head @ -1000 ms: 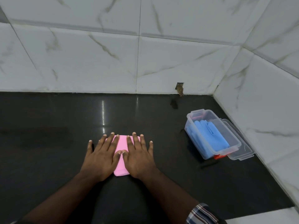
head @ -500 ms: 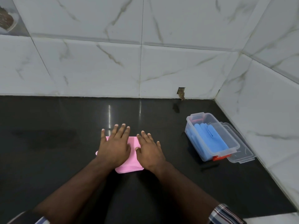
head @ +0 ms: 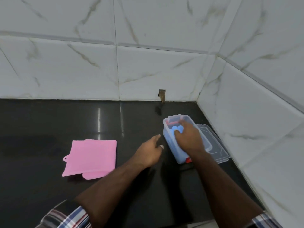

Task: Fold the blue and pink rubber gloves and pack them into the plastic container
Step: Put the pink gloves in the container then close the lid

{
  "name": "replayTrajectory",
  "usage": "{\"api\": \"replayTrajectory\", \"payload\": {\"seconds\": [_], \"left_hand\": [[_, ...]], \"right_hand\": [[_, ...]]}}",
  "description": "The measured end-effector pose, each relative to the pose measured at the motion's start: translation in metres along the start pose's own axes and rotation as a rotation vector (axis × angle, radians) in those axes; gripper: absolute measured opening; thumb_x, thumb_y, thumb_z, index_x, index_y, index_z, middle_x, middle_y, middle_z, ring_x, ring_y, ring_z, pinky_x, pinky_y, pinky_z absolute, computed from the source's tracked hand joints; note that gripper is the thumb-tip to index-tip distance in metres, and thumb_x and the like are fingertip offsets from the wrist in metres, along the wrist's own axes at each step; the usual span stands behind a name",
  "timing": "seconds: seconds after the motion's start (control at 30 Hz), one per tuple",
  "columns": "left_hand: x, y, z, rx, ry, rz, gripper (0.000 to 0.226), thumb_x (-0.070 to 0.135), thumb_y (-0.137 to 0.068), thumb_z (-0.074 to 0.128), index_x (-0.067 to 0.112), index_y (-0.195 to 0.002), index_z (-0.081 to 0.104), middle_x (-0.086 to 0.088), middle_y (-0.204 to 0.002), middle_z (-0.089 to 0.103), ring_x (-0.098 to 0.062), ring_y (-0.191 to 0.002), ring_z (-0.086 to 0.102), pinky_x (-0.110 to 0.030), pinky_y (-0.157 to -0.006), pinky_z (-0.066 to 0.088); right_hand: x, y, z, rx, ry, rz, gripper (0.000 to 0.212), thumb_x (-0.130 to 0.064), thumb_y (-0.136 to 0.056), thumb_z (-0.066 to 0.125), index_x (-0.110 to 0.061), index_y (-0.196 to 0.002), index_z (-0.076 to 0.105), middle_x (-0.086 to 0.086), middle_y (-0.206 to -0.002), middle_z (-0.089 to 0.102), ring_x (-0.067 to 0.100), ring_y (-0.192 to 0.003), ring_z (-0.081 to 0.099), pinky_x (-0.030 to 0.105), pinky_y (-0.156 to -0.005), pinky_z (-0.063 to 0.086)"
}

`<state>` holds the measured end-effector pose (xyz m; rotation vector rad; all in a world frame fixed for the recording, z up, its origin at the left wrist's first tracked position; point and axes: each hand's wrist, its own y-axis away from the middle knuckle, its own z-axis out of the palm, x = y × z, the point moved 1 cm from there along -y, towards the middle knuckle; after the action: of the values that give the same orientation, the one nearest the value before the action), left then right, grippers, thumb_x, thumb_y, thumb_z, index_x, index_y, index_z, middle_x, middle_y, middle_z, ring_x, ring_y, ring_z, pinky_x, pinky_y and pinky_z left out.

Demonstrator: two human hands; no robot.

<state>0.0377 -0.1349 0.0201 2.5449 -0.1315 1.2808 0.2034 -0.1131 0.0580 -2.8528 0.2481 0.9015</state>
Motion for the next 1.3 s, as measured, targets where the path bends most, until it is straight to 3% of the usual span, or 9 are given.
{"api": "replayTrajectory", "payload": {"seconds": [0.13,0.27,0.4,0.63,0.77,0.97,1.03,1.1,1.3], "left_hand": [[0.008,-0.022,0.030,-0.049,0.129,-0.049,0.052,0.038,-0.081,0.056,0.039,-0.133,0.054,0.017,-0.132,0.063,-0.009,-0.122,0.060,-0.035,-0.111,0.042],[-0.003,-0.041,0.048,-0.074,0.305,-0.076,0.037,0.039,-0.075,0.060,0.042,-0.111,0.060,0.019,-0.124,0.067,-0.004,-0.117,0.062,-0.040,-0.106,0.048],[-0.003,-0.040,0.041,-0.006,0.412,-0.086,0.048,0.036,-0.075,0.057,0.036,-0.122,0.062,0.018,-0.117,0.071,-0.006,-0.110,0.067,-0.042,-0.101,0.052],[-0.015,-0.018,0.000,0.100,0.417,-0.129,0.051,0.026,-0.081,0.052,0.028,-0.131,0.062,0.017,-0.118,0.072,-0.005,-0.111,0.067,-0.042,-0.103,0.051],[-0.017,0.006,-0.026,0.118,0.323,-0.135,0.053,0.026,-0.091,0.058,0.026,-0.144,0.051,0.012,-0.139,0.060,-0.008,-0.127,0.058,-0.043,-0.111,0.044],[-0.055,0.032,-0.074,0.296,0.106,-0.129,0.055,0.014,-0.098,0.054,0.016,-0.151,0.040,0.000,-0.151,0.050,-0.012,-0.137,0.047,-0.018,-0.108,0.031],[-0.069,0.043,-0.087,0.336,-0.017,-0.144,0.052,0.014,-0.099,0.049,0.019,-0.150,0.042,0.001,-0.148,0.053,-0.017,-0.135,0.050,-0.017,-0.101,0.032],[-0.085,0.052,-0.095,0.336,-0.126,-0.140,0.053,0.011,-0.098,0.046,0.019,-0.150,0.042,-0.001,-0.149,0.052,-0.020,-0.135,0.050,-0.022,-0.104,0.033],[-0.125,0.070,-0.099,0.233,-0.322,-0.099,0.058,0.020,-0.097,0.051,0.013,-0.153,0.035,-0.006,-0.155,0.043,-0.024,-0.140,0.041,-0.032,-0.115,0.029]], "right_hand": [[0.044,-0.017,-0.038,0.026,-0.008,0.158,0.048,-0.018,-0.090,0.058,-0.008,-0.137,0.052,0.015,-0.134,0.059,0.032,-0.122,0.055,0.037,-0.098,0.043],[0.058,-0.019,-0.038,-0.071,-0.014,0.179,0.046,-0.022,-0.089,0.059,-0.011,-0.133,0.055,0.011,-0.127,0.062,0.027,-0.111,0.060,0.030,-0.082,0.043],[0.047,-0.016,-0.027,-0.085,-0.014,0.162,0.053,-0.028,-0.091,0.060,-0.012,-0.140,0.048,0.011,-0.140,0.056,0.029,-0.125,0.054,0.038,-0.101,0.044],[0.018,-0.008,0.002,-0.150,-0.017,0.100,0.056,-0.034,-0.093,0.060,-0.014,-0.143,0.044,0.008,-0.142,0.053,0.026,-0.124,0.054,0.038,-0.098,0.047],[-0.007,-0.002,0.012,-0.188,0.031,0.057,0.054,-0.033,-0.094,0.059,-0.014,-0.143,0.043,0.007,-0.142,0.053,0.025,-0.124,0.054,0.035,-0.098,0.046],[-0.063,0.021,0.030,-0.099,-0.158,-0.061,0.042,-0.030,-0.093,0.063,-0.021,-0.133,0.056,-0.001,-0.125,0.065,0.014,-0.106,0.062,0.029,-0.093,0.048],[-0.083,0.036,0.049,-0.216,-0.311,-0.052,0.040,-0.026,-0.089,0.064,-0.021,-0.128,0.060,-0.005,-0.114,0.070,0.009,-0.097,0.063,0.025,-0.090,0.048],[-0.095,0.049,0.077,-0.378,-0.401,-0.003,0.045,-0.028,-0.083,0.065,-0.021,-0.128,0.060,-0.004,-0.109,0.072,0.012,-0.097,0.067,0.036,-0.094,0.054],[-0.100,0.065,0.138,-0.566,-0.352,0.201,0.063,-0.025,-0.083,0.070,-0.021,-0.141,0.048,0.000,-0.133,0.060,0.017,-0.115,0.060,0.039,-0.102,0.049]]}}
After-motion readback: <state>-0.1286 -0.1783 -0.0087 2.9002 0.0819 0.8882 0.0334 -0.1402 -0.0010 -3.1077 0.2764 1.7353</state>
